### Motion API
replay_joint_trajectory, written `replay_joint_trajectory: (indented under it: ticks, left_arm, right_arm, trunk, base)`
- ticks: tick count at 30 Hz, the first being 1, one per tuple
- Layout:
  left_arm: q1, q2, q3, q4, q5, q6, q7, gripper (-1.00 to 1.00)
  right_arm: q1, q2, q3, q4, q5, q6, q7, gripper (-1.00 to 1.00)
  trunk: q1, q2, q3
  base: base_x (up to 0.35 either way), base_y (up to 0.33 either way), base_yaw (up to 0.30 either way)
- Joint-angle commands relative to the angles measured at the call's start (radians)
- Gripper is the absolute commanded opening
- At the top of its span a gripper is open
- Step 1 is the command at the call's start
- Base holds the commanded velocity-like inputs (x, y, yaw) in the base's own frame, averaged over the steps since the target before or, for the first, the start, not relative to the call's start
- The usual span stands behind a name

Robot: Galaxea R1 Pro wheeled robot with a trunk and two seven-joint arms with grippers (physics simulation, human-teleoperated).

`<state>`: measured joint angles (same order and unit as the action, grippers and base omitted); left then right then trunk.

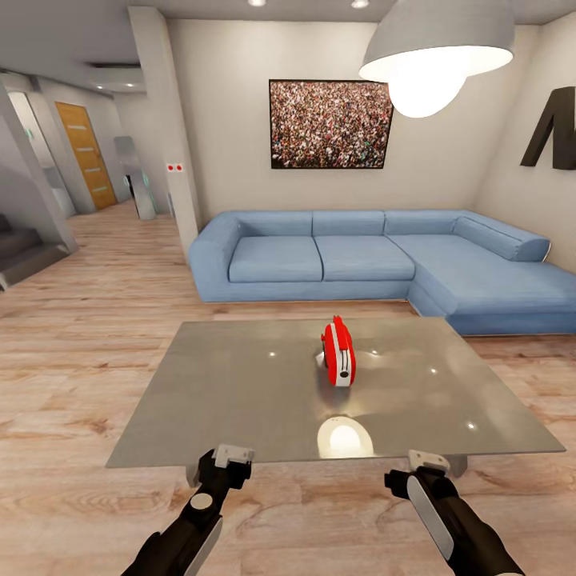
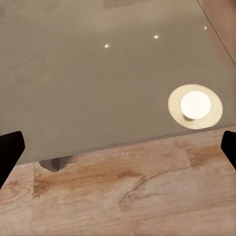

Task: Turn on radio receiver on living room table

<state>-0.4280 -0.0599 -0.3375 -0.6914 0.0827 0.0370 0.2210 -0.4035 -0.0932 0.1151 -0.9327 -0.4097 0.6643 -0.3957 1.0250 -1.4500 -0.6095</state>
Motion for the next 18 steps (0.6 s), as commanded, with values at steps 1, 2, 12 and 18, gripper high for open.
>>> replay_joint_trajectory:
  ticks: [1,2,12,18]
  left_arm:
    - [0.000,0.000,0.000,0.000,0.000,0.000,0.000,1.00]
    - [0.000,0.000,0.000,0.001,0.000,0.000,0.000,1.00]
    - [0.000,0.000,0.000,0.001,0.000,0.000,0.000,1.00]
    - [0.000,0.000,0.000,0.009,0.000,0.000,0.000,1.00]
  right_arm:
    - [0.000,0.000,0.000,0.000,0.000,0.000,0.002,1.00]
    - [0.000,0.000,0.000,0.000,0.001,0.000,0.003,1.00]
    - [0.000,-0.001,0.000,0.000,0.002,0.000,0.006,1.00]
    - [0.000,-0.002,0.000,0.000,0.002,0.000,0.008,1.00]
  trunk:
    - [0.000,0.000,0.000]
    - [0.000,0.000,0.000]
    - [0.000,0.000,0.000]
    - [0.000,0.000,0.000]
  base:
    - [0.000,0.000,0.000]
    - [0.000,0.000,0.000]
    - [0.000,0.000,0.000]
    - [0.000,0.000,0.000]
